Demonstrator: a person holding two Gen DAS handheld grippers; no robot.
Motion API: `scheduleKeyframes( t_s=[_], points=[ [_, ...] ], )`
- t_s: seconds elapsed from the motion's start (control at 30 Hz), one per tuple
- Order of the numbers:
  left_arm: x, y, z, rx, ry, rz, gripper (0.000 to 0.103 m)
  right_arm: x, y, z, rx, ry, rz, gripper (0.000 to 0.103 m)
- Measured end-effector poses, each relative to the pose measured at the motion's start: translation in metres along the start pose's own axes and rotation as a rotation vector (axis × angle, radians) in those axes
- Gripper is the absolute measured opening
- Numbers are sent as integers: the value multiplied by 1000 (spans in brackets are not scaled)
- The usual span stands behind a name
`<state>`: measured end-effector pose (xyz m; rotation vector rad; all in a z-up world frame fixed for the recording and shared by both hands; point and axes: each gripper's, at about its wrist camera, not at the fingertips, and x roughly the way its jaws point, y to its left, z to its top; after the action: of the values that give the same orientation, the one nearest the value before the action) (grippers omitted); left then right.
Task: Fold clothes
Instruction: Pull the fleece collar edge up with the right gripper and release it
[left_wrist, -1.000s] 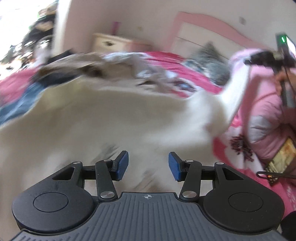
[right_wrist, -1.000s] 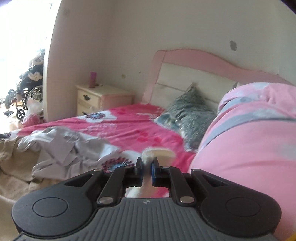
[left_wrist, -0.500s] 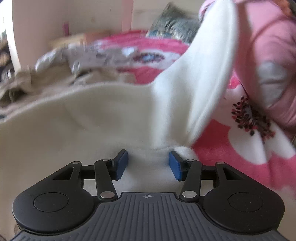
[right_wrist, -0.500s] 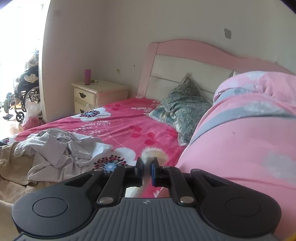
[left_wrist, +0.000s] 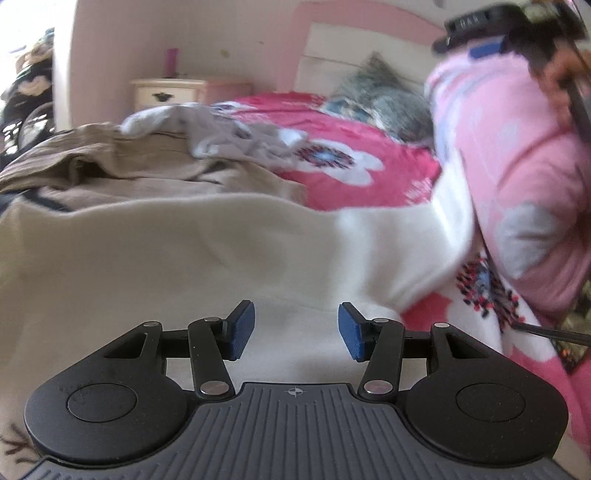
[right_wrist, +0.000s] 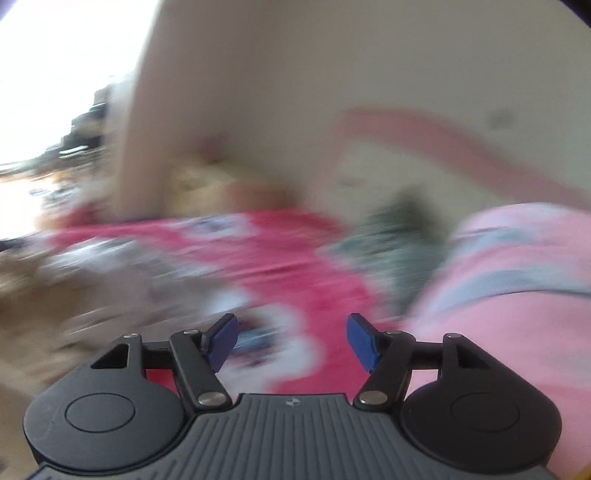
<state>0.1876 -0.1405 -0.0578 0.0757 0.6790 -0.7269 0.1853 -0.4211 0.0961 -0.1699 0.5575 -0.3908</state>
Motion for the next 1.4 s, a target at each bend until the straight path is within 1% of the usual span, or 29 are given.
scheduleKeyframes(
  t_s=[0.07,0.1,0.17,0.23,0.27,0.3,0.33,0.43,0.5,0.53,0.57,0.6,0.7,0.8,0.83,0.87,0.9,0.93,0.97,1.03,1.1,1.13,1.2,1.23,1.27,1.3,1.33,1.4],
  points=[
    [-2,14,-1,-52,3,27,50,8,40,-11,-68,76,179,57],
    [-3,21,-2,-78,9,40,50,12,60,-16,-102,113,269,55],
    [-4,32,-6,-112,11,56,50,20,107,-33,-219,159,428,55],
    [-3,40,-11,-126,16,74,50,24,155,-46,-374,137,521,56],
    [-1,43,-14,-130,24,83,50,27,174,-50,-446,127,545,59],
    [2,46,-17,-132,32,94,50,30,193,-55,-518,117,567,59],
    [5,48,-20,-127,35,106,50,34,208,-59,-592,110,572,59],
    [8,46,-26,-84,8,122,50,50,232,-65,-713,145,556,61],
    [9,45,-26,-71,-2,127,51,61,248,-68,-792,168,544,56],
    [9,45,-26,-71,-7,127,51,65,253,-70,-812,194,562,43],
    [10,46,-25,-76,-13,127,51,65,255,-71,-826,207,570,18],
    [9,48,-24,-82,-22,129,51,61,258,-72,-842,202,560,9],
    [7,53,-20,-89,-53,163,51,51,259,-72,-852,126,520,8],
    [16,62,-19,-117,-31,165,51,63,258,-77,-811,105,484,8],
    [18,62,-18,-113,-27,166,51,69,259,-79,-797,105,468,10],
    [20,61,-19,-101,-28,170,51,75,262,-80,-790,105,451,18],
    [21,60,-18,-91,-28,174,52,82,265,-80,-783,104,434,23],
    [22,60,-18,-86,-28,175,52,84,263,-78,-762,104,433,31],
    [21,61,-19,-85,-30,173,52,82,256,-72,-730,107,440,41],
    [21,62,-20,-90,-32,166,53,75,233,-57,-631,100,461,47],
    [22,62,-21,-92,-35,164,54,65,198,-38,-488,91,435,55],
    [22,62,-21,-91,-37,164,54,60,178,-29,-404,103,432,57],
    [22,61,-22,-86,-40,167,55,51,144,-23,-281,149,474,56],
    [22,61,-23,-84,-41,168,56,48,135,-27,-262,187,504,53],
    [22,61,-23,-82,-41,168,56,49,132,-36,-270,240,533,45],
    [22,60,-24,-82,-41,167,56,49,129,-46,-278,293,563,40],
    [22,60,-24,-82,-41,166,56,49,126,-56,-287,346,592,39],
    [22,60,-24,-84,-40,165,56,68,122,-79,-318,419,495,38]
  ],
)
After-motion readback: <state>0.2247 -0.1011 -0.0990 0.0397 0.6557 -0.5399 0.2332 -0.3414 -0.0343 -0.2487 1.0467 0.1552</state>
